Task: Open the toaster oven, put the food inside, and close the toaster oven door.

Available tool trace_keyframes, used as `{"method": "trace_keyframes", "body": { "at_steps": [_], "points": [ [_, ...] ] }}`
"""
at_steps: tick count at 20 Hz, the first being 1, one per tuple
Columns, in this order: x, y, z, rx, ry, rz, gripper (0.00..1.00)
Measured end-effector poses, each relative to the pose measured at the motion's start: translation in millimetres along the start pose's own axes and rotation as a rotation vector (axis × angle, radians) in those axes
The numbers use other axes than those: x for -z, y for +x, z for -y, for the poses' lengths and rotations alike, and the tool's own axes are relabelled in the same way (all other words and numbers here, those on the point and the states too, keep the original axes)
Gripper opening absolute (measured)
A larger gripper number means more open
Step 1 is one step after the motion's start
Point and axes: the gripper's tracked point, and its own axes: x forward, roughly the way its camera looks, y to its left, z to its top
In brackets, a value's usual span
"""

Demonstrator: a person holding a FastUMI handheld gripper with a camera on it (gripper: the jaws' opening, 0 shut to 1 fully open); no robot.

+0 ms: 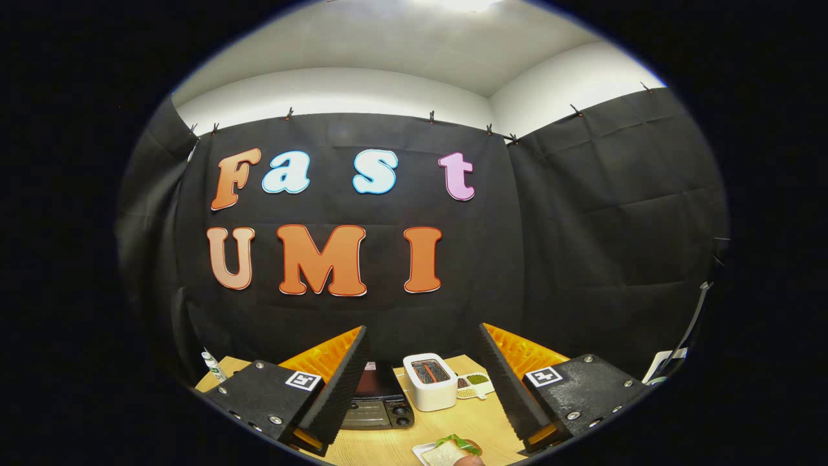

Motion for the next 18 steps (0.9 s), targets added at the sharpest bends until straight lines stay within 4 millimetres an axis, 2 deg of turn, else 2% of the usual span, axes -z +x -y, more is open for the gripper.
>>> {"method": "trace_keyframes", "body": {
  "at_steps": [9,14,18],
  "points": [
    [3.3,3.1,-27.8,-0.043,0.008,-0.009,0.99],
    [6.4,8.3,-56.6,-0.089,0.010,-0.008,0.99],
    [22.9,20.7,-85.7,-0.135,0.018,-0.037,0.99]
  ]
}}
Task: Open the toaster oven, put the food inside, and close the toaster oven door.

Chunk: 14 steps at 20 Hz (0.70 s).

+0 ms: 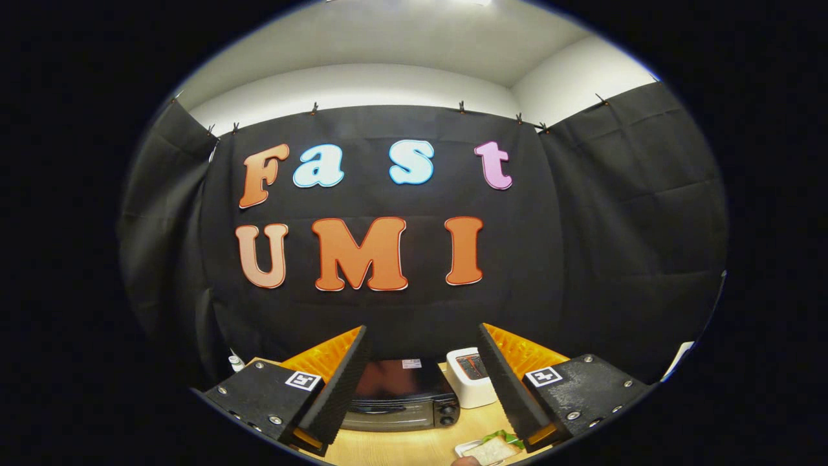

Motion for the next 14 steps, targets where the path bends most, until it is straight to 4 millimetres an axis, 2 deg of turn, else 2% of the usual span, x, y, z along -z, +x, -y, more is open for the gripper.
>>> {"method": "trace_keyframes", "body": {
  "at_steps": [4,10,14],
  "points": [
    [33.7,28.8,-23.6,-0.022,0.000,-0.036,0.99],
    [120.5,73.6,-60.0,-0.088,0.016,-0.155,0.99],
    [179.9,96.8,-75.2,-0.111,0.014,-0.232,0.99]
  ]
}}
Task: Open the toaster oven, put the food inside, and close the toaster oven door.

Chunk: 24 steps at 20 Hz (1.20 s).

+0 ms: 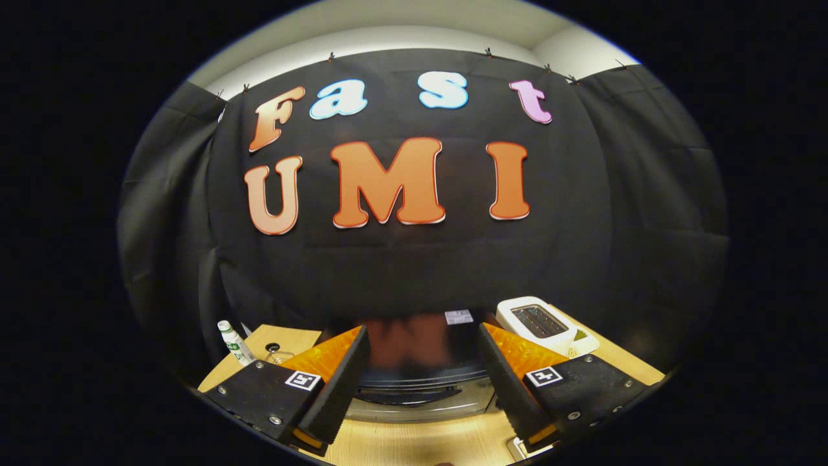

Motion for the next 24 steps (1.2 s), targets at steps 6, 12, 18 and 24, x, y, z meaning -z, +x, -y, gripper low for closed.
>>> {"method": "trace_keyframes", "body": {
  "at_steps": [6,12,18,24],
  "points": [
    [64.6,33.5,-8.4,0.000,-0.052,-0.149,0.99],
    [84.0,31.3,-11.4,-0.007,-0.055,-0.202,1.00],
    [85.3,22.0,-11.6,-0.031,-0.046,-0.206,1.00],
    [94.0,0.8,-8.4,-0.036,-0.066,-0.232,1.00]
  ]
}}
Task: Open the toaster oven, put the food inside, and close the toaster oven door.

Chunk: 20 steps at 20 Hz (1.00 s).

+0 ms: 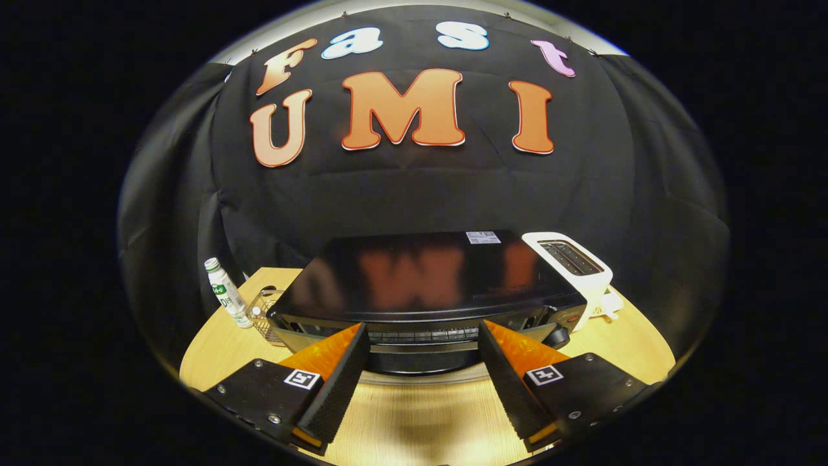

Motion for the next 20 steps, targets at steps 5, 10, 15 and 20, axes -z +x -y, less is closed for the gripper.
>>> {"method": "trace_keyframes", "body": {
  "at_steps": [5,10,15,20],
  "points": [
    [19.1,-22.1,1.7,-0.002,0.002,-0.015,1.00],
    [48.0,-43.1,3.6,-0.002,0.000,-0.044,1.00],
    [84.8,-60.2,5.1,-0.001,0.000,-0.087,1.00],
    [108.6,-68.6,5.7,-0.001,0.002,-0.090,0.99]
  ]
}}
